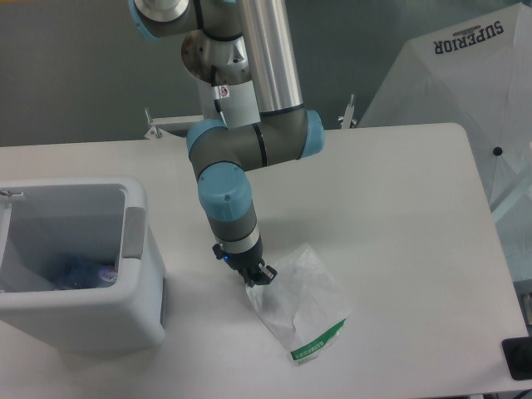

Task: Place the trash in the trash can
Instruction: 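Lower the gripper and pinch the edge of the plastic bag, then lift the bag and carry it over the trash bin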

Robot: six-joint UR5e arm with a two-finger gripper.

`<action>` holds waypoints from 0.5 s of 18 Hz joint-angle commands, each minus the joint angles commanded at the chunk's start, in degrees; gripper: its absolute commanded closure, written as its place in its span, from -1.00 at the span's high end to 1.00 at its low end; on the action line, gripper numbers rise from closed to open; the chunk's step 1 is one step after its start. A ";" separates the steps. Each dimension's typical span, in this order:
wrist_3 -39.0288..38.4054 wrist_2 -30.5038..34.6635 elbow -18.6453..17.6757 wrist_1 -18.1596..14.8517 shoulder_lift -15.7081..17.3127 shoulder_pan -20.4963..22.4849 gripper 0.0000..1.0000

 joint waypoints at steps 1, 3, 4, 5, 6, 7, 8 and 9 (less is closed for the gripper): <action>0.17 -0.09 -0.17 -0.26 0.79 1.31 -1.00; 0.44 -0.61 -0.09 -0.53 2.72 2.81 -1.00; 0.44 -0.70 0.26 -0.61 3.51 3.51 -1.00; 0.44 -0.88 0.26 -0.70 4.74 4.48 -1.00; 0.44 -1.92 0.26 -0.70 6.66 5.18 -1.00; 0.35 -4.20 0.52 -0.88 8.51 6.41 -1.00; 0.18 -7.61 0.87 -1.57 9.92 7.64 -1.00; -0.17 -11.30 1.31 -2.19 11.76 8.78 -1.00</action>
